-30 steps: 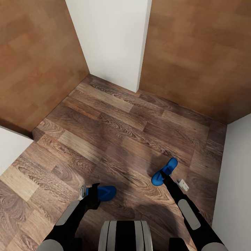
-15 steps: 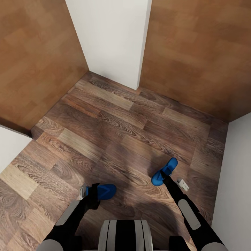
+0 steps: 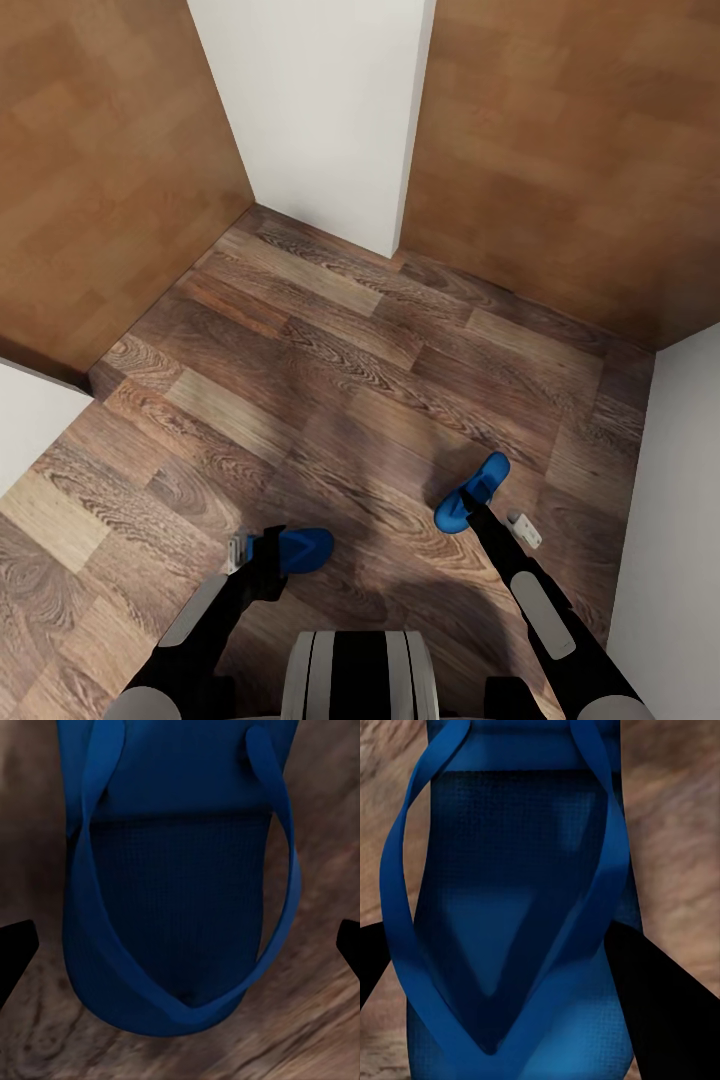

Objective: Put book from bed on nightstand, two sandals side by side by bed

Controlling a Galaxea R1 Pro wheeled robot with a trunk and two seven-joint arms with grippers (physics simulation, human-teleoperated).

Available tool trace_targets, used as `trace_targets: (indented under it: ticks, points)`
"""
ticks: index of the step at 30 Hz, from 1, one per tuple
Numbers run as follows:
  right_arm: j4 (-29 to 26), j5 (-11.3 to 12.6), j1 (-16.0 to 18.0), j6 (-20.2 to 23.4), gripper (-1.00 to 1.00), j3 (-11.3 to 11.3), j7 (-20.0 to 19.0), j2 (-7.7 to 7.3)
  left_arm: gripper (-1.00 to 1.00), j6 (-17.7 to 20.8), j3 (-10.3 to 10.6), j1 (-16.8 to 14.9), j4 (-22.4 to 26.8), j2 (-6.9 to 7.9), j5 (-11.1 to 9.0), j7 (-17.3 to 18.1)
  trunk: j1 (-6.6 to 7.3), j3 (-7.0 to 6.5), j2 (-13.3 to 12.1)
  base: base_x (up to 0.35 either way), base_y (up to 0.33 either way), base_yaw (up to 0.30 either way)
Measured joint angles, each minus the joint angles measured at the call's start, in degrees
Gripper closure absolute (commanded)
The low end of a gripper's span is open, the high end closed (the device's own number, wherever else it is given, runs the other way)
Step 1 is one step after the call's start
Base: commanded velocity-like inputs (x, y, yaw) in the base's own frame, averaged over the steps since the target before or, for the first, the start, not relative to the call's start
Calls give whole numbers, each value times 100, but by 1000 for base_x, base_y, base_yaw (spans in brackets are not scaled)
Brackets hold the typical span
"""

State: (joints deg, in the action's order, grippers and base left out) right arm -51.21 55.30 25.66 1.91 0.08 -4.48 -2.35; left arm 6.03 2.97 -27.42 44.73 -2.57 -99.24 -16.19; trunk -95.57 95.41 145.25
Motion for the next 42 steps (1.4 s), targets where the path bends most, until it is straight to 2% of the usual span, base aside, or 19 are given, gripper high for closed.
trace_targets:
  ticks: [29, 34, 35, 42]
  points:
    - [4, 5, 0, 0, 100, 0, 0, 0, -100, -51, -6, 0, -8, -12, 0, 21, 0, 0, 0, 0, -2, 0]
    - [5, 5, 0, 0, 100, 0, 1, 0, -100, -257, 3, 0, -9, -15, -3, 16, 0, 0, 0, -14, -74, 0]
    - [5, 5, 0, 0, 100, 0, 1, 0, 100, -267, 3, 0, -9, -16, -5, 14, 0, 0, 0, -52, -89, 0]
    - [3, 5, 0, 0, 100, 0, 1, 0, 100, -307, 3, -2, -8, -18, -15, -7, 0, 0, 0, -64, -86, 0]
